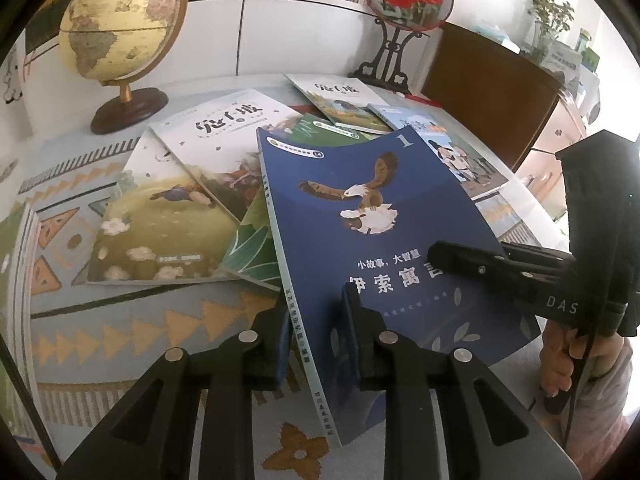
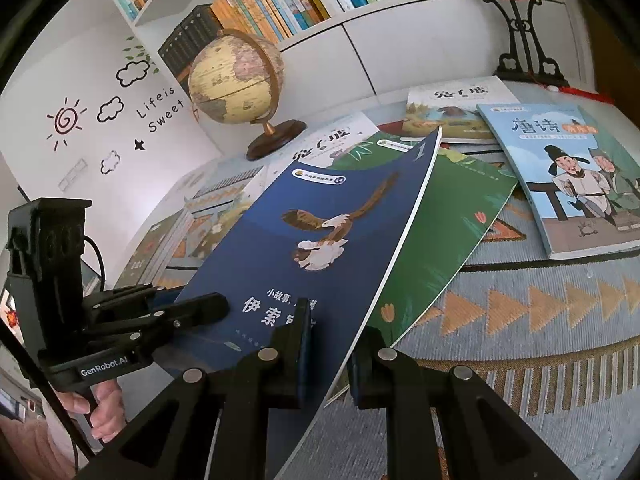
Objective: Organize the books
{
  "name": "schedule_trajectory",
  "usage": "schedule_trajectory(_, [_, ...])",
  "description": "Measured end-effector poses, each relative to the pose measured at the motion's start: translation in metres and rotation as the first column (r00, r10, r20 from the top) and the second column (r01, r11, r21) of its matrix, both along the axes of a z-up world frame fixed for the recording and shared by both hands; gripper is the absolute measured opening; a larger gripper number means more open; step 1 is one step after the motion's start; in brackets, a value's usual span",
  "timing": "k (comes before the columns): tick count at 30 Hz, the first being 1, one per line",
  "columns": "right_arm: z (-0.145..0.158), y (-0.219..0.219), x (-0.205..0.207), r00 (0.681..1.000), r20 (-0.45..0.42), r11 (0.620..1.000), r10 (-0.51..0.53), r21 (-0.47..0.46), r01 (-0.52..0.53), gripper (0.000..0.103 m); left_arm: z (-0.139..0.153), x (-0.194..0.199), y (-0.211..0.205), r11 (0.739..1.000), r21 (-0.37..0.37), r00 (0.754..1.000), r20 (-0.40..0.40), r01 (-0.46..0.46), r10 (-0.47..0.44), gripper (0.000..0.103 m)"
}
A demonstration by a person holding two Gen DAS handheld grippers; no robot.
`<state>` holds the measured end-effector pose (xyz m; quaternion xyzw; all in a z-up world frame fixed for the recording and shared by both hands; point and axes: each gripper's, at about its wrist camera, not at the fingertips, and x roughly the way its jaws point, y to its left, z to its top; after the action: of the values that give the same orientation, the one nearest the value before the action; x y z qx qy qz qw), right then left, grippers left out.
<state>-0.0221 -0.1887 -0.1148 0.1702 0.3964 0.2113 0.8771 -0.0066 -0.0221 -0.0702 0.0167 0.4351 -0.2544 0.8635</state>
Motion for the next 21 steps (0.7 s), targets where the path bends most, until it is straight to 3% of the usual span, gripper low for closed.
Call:
schedule_trajectory(6, [0.001,0.003,0.000,1.000,0.013,1.000,0.001,-0.008,-0.001,0.015,0.003,-0.002,-0.001,1.000,0.012,1.000,0.020,-0.015,0.015,0.020])
schedule_trajectory(21, [0.037,0.014,-0.010,0.995,0.095,1.000,-0.024,-0.014,0.026,0.015,0.039,-0.002,0.017,0.998,-0.061,0.997,0.071,-0.034,0.038,0.020])
